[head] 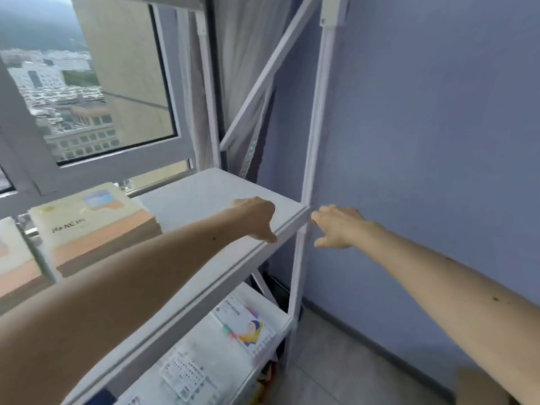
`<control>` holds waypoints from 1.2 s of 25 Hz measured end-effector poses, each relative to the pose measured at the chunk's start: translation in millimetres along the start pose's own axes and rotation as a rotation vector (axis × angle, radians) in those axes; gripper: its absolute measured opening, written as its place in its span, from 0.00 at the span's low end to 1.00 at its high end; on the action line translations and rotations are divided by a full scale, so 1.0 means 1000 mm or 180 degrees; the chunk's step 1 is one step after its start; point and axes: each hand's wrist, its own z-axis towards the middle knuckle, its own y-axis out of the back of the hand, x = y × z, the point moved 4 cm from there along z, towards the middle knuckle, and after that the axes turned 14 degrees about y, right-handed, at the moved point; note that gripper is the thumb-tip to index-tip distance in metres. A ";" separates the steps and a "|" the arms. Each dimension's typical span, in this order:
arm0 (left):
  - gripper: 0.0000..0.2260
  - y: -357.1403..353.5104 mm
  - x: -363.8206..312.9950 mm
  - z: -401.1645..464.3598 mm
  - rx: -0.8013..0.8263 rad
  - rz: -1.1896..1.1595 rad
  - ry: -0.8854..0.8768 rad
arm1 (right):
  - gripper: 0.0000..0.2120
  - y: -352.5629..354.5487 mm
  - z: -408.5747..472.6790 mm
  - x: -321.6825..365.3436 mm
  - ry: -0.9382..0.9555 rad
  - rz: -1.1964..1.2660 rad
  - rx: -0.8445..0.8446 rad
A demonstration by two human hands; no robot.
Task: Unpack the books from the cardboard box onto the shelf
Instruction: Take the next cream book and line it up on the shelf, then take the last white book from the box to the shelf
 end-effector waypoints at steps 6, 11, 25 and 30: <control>0.23 -0.007 -0.184 -0.043 0.0121 0.0113 -0.0950 | 0.24 -0.065 -0.191 -0.084 -0.1009 0.0100 0.0370; 0.20 -0.023 -0.346 -0.092 0.0289 0.0258 -0.1558 | 0.19 -0.115 -0.362 -0.145 -0.1658 0.0310 0.0654; 0.17 -0.140 -0.712 -0.207 0.0985 0.0363 -0.2092 | 0.14 -0.302 -0.674 -0.294 -0.2220 0.0857 0.1233; 0.21 -0.179 -0.817 -0.186 0.1126 0.0379 -0.2025 | 0.15 -0.372 -0.703 -0.367 -0.2122 0.1037 0.1336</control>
